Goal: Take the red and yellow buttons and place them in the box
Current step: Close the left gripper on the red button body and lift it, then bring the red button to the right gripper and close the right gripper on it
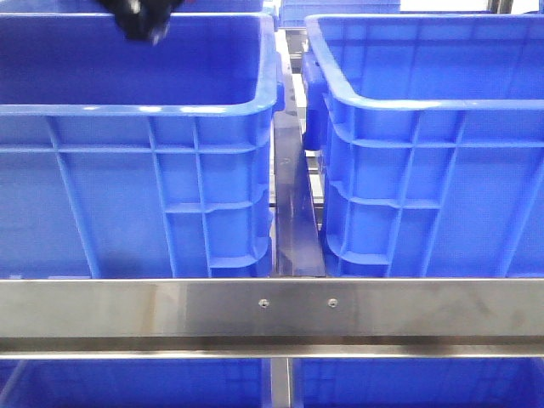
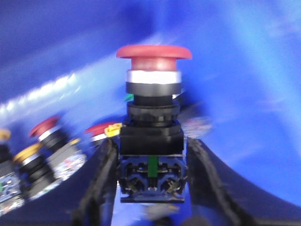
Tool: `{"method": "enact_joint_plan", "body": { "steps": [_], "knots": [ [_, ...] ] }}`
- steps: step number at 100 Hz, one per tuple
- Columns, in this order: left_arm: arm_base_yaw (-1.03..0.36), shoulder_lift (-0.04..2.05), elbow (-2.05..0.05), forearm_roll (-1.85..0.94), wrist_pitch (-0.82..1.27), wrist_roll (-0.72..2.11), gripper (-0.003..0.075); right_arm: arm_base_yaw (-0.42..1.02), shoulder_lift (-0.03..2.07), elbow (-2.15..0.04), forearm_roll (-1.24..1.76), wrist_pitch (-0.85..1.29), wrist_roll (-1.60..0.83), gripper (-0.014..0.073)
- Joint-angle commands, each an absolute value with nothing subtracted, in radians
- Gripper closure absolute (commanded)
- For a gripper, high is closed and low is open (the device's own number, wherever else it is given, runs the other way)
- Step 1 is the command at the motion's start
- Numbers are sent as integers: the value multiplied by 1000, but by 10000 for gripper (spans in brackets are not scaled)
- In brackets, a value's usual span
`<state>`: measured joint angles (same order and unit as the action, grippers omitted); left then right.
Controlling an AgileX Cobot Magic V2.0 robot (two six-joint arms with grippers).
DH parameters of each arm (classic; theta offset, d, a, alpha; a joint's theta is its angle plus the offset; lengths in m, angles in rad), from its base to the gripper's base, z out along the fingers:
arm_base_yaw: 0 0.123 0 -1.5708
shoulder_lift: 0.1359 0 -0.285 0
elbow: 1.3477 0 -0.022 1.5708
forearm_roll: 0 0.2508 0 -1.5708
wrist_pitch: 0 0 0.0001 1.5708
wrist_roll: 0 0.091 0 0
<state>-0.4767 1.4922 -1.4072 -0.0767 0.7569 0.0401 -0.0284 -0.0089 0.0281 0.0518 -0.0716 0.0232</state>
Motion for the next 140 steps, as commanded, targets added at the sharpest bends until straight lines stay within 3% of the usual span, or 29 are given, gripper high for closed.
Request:
{"method": "enact_joint_plan", "body": {
  "steps": [1,49,78,106,140],
  "knots": [
    [-521,1386,-1398,-95,697,42,739,-27,-31,8,42,-153,20,662],
    [-821,1122,-1187,-103,587,42,739,-27,-31,8,42,-166,20,662],
    [-845,1117,-1173,-103,581,42,739,-27,-31,-64,43,-213,60,662],
    [-845,1117,-1173,-103,581,42,739,-27,15,-346,43,76,68,662],
    [-845,1117,-1173,-103,581,42,739,-27,381,-792,65,608,68,662]
  ]
}}
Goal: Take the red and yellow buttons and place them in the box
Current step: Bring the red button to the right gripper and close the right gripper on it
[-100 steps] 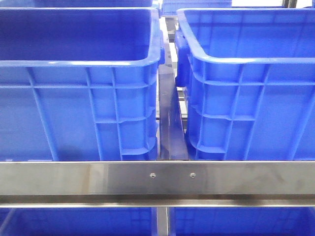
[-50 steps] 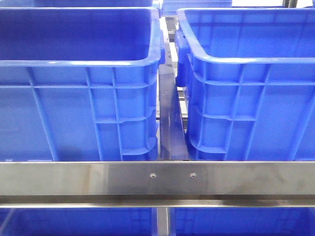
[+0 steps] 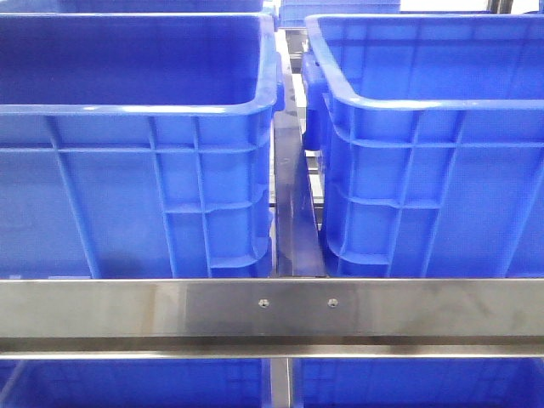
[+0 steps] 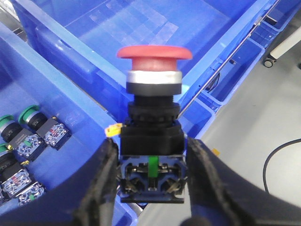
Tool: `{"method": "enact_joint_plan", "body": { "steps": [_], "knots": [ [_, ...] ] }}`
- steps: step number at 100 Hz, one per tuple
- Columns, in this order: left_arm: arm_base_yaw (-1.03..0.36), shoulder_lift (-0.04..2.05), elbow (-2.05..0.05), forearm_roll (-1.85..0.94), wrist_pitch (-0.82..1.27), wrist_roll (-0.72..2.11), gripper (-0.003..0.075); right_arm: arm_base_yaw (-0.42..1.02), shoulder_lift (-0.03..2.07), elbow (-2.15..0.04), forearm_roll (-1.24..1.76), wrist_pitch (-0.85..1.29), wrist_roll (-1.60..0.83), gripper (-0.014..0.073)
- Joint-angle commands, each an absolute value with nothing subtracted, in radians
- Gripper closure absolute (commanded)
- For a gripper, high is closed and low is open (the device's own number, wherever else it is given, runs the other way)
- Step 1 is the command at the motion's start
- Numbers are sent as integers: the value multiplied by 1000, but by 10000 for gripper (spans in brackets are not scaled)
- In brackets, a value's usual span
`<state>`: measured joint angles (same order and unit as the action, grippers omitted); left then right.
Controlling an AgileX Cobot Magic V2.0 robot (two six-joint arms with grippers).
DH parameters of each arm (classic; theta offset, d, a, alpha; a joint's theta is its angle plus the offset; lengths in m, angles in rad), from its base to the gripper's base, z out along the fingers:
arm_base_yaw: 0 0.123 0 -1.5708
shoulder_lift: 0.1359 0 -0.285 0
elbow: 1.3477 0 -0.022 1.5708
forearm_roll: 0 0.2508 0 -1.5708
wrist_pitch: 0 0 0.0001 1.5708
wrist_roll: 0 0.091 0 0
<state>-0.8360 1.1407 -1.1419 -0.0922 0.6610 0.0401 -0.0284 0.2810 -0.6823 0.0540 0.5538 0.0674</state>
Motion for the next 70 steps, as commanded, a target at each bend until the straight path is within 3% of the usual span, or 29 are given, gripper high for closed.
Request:
{"method": "enact_joint_plan", "body": {
  "steps": [1,42,52,70],
  "knots": [
    [-845,1117,-1173,-103,581,42,739,-27,388,-799,70,615,68,662],
    [-845,1117,-1173,-103,583,42,739,-27,612,-881,248,703,68,631],
    [-845,1117,-1173,-103,584,42,739,-27,622,-881,302,716,68,506],
    [-845,1117,-1173,-103,586,42,739,-27,622,-879,370,715,68,176]
  ]
}}
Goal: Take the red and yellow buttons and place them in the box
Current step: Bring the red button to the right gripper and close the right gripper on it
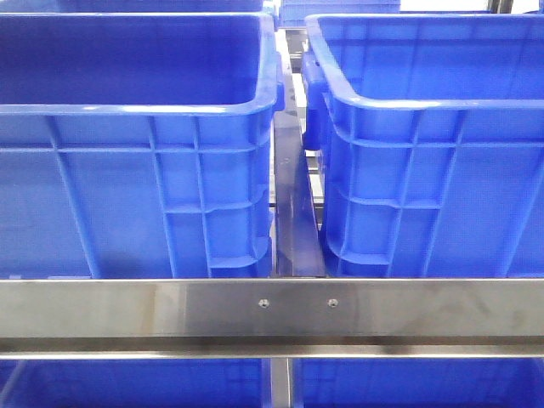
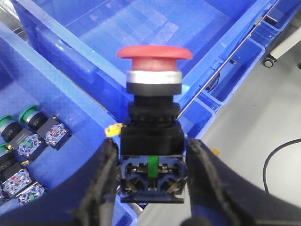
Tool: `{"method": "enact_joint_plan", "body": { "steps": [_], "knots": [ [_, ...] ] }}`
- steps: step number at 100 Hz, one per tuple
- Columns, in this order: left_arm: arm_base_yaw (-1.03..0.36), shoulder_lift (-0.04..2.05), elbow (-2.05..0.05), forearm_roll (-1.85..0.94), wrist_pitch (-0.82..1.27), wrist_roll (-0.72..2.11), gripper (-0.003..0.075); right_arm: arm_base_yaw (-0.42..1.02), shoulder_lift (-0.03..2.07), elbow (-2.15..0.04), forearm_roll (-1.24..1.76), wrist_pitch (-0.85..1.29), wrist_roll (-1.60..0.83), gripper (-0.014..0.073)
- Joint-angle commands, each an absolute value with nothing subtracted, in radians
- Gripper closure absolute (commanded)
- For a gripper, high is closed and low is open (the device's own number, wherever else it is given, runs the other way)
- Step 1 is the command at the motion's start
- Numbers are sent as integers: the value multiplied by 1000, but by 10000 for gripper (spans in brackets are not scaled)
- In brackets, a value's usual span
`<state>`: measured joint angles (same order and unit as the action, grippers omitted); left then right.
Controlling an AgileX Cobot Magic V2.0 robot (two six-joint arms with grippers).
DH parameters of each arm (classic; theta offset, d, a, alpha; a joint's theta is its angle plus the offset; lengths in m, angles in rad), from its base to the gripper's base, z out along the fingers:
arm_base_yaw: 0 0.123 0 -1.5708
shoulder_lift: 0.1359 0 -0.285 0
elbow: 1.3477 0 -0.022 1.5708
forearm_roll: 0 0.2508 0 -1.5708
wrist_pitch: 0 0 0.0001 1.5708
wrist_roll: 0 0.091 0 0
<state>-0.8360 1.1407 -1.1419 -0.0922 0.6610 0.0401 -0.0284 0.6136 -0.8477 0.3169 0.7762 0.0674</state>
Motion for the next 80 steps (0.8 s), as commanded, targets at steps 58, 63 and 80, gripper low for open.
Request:
{"method": "enact_joint_plan", "body": {
  "steps": [58,63,80],
  "knots": [
    [-845,1117,-1173,-103,588,42,739,-27,871,-883,1317,896,-523,104],
    [-845,1117,-1173,-103,588,42,739,-27,907,-883,1367,926,-560,104],
    [-845,1117,-1173,-105,588,41,739,5,1005,-908,1425,984,-618,104]
  ]
}}
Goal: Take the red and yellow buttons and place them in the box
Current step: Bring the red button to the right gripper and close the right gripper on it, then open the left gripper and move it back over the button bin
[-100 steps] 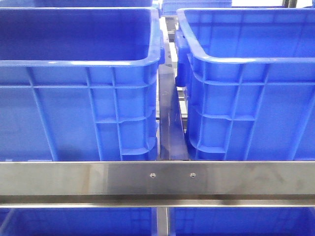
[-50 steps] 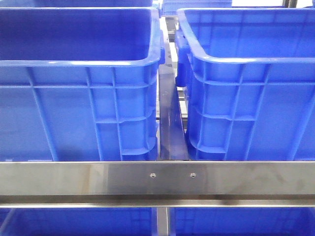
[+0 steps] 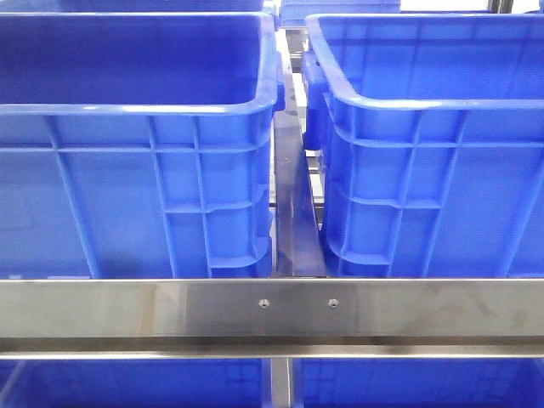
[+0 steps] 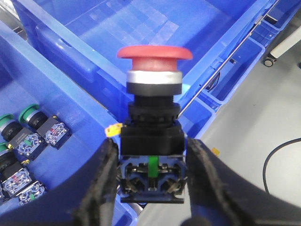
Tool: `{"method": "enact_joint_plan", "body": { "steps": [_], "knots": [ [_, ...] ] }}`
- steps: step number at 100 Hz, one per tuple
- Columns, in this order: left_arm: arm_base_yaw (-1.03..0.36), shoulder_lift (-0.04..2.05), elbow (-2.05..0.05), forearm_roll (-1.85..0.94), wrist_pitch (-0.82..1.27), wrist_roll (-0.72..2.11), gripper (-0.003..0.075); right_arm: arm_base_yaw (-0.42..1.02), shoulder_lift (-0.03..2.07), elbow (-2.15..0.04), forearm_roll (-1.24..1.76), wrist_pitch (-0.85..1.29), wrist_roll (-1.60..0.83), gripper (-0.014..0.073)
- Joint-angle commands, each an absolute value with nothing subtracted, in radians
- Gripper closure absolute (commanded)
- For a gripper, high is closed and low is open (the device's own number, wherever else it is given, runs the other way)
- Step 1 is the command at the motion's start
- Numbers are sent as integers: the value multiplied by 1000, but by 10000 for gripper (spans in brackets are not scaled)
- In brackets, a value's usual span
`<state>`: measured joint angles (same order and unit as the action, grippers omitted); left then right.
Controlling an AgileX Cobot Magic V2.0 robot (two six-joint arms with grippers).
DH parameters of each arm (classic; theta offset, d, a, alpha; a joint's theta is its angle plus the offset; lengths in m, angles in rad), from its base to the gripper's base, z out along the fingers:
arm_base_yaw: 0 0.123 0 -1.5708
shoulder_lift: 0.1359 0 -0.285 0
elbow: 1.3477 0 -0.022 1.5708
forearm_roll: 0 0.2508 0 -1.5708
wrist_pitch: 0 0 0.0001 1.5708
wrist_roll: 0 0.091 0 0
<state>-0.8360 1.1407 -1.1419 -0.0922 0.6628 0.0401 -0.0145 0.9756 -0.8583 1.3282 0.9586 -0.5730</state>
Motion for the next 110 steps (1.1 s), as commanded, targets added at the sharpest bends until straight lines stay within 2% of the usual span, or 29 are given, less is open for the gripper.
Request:
{"method": "enact_joint_plan", "body": {
  "steps": [1,41,110],
  "knots": [
    [-845,1117,-1173,-105,588,41,739,12,1008,-911,1425,984,-621,104],
    [-845,1117,-1173,-113,588,39,739,221,1163,-1004,1425,933,-646,104],
    [-845,1117,-1173,-119,588,39,739,341,1300,-1097,1436,920,-661,104]
  ]
}}
